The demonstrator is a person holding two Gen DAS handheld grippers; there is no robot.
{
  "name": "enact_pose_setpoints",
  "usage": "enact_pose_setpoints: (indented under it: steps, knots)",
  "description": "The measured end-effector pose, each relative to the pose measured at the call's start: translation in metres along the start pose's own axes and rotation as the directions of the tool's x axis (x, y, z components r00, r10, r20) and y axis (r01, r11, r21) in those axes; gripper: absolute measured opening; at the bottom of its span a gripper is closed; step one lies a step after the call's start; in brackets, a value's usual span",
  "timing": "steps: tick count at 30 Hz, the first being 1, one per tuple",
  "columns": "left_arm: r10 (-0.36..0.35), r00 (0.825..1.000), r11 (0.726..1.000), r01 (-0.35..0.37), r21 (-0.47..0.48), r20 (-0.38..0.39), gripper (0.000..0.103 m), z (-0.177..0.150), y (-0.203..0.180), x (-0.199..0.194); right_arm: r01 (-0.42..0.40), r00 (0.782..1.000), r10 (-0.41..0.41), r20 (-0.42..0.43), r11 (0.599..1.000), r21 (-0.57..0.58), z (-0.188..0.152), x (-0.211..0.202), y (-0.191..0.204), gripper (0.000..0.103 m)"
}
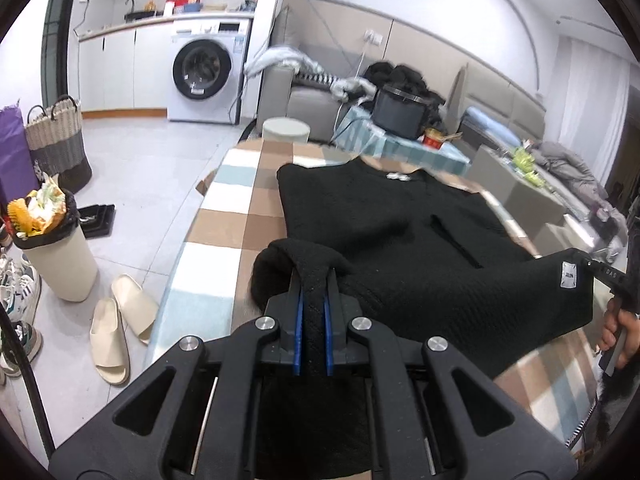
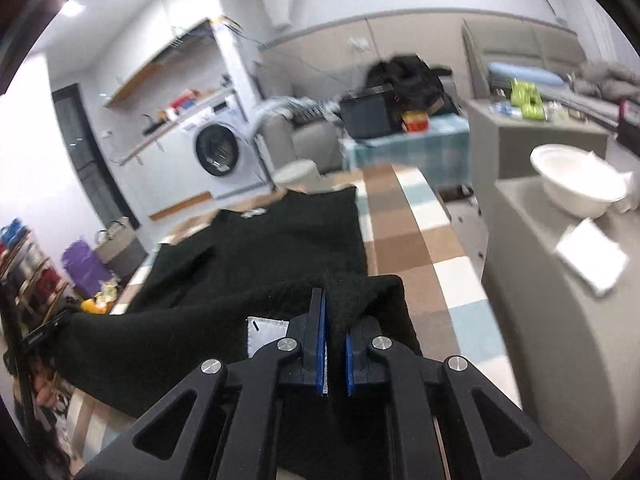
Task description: Fold small clothes
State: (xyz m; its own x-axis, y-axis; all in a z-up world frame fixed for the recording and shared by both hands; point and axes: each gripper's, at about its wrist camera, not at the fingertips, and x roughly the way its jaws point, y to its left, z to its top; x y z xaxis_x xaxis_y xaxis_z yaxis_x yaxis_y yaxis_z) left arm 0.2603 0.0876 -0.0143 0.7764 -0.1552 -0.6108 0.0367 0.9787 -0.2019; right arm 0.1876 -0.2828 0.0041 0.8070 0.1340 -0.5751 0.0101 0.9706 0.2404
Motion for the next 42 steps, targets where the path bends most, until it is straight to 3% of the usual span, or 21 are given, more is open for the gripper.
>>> enact_pose_setpoints:
  steps: [3, 5, 6, 8, 9, 10, 11, 18, 21, 23, 24, 26, 29, 35, 42]
  knots:
    - [0.036, 0.998, 0.999, -0.036, 0.003, -0.060, 0.007, 0.007, 0.004, 0.038, 0.038, 0.998, -0.036, -0.060, 0.999, 0.027, 0.009, 0.034, -0.006, 0.012]
    - [0.070, 0.990, 0.997, -0.074, -0.024, -0.126, 0.014, 0.005, 0.012, 0.060, 0.057, 0.990, -0.049, -0.135, 0.997, 0.057, 0.011, 0.054, -0.017, 0.019]
    - [0.080, 0.986, 0.996, -0.085, -0.034, -0.144, 0.023, 0.002, 0.016, 0.065, 0.055, 0.985, -0.042, -0.168, 0.996, 0.073, 0.011, 0.060, -0.024, 0.022]
    - [0.102, 0.982, 0.993, -0.108, -0.035, -0.159, 0.045, -0.007, 0.024, 0.064, 0.050, 0.982, -0.031, -0.188, 0.994, 0.095, 0.009, 0.056, -0.033, 0.048]
    - [0.116, 0.983, 0.992, -0.121, -0.032, -0.144, 0.061, -0.011, 0.027, 0.059, 0.050, 0.984, -0.031, -0.177, 0.994, 0.102, 0.005, 0.048, -0.038, 0.055]
    - [0.117, 0.983, 0.992, -0.123, -0.033, -0.138, 0.070, -0.014, 0.031, 0.056, 0.059, 0.986, -0.042, -0.162, 0.993, 0.103, 0.002, 0.039, -0.043, 0.064]
    - [0.103, 0.984, 0.993, -0.109, -0.036, -0.145, 0.071, -0.016, 0.033, 0.055, 0.070, 0.987, -0.054, -0.152, 0.993, 0.099, -0.002, 0.032, -0.049, 0.067]
    - [0.006, 0.977, 0.997, -0.023, -0.076, -0.214, 0.071, -0.025, 0.034, 0.084, -0.043, 0.963, 0.075, -0.259, 0.991, 0.127, -0.021, 0.046, -0.053, 0.067]
    - [-0.025, 0.974, 0.994, 0.001, -0.106, -0.224, 0.071, -0.025, 0.031, 0.097, -0.024, 0.961, 0.043, -0.274, 0.997, 0.069, -0.020, 0.060, -0.038, 0.067]
    - [-0.030, 0.977, 0.995, 0.008, -0.104, -0.212, 0.064, -0.025, 0.029, 0.101, -0.026, 0.962, 0.041, -0.272, 0.998, 0.058, -0.019, 0.064, -0.033, 0.063]
    - [-0.038, 0.977, 0.995, 0.016, -0.103, -0.212, 0.055, -0.026, 0.027, 0.102, -0.027, 0.962, 0.041, -0.269, 0.998, 0.057, -0.019, 0.066, -0.032, 0.060]
    - [-0.041, 0.976, 0.996, 0.023, -0.086, -0.214, 0.042, -0.028, 0.023, 0.102, -0.026, 0.962, 0.037, -0.272, 0.999, 0.044, -0.018, 0.072, -0.031, 0.044]
    - [-0.021, 0.977, 0.999, 0.012, -0.041, -0.211, 0.032, -0.031, 0.015, 0.097, -0.035, 0.956, 0.042, -0.289, 0.999, 0.030, -0.018, 0.076, -0.029, 0.025]
    - [0.016, 0.979, 1.000, -0.012, 0.021, -0.203, 0.027, -0.048, 0.004, 0.072, -0.048, 0.945, 0.050, -0.322, 0.999, 0.014, -0.026, 0.072, -0.023, 0.021]
    - [0.003, 0.976, 1.000, -0.004, -0.004, -0.216, 0.027, -0.078, 0.013, 0.027, -0.059, 0.937, 0.060, -0.344, 0.998, 0.014, -0.052, 0.039, -0.021, 0.021]
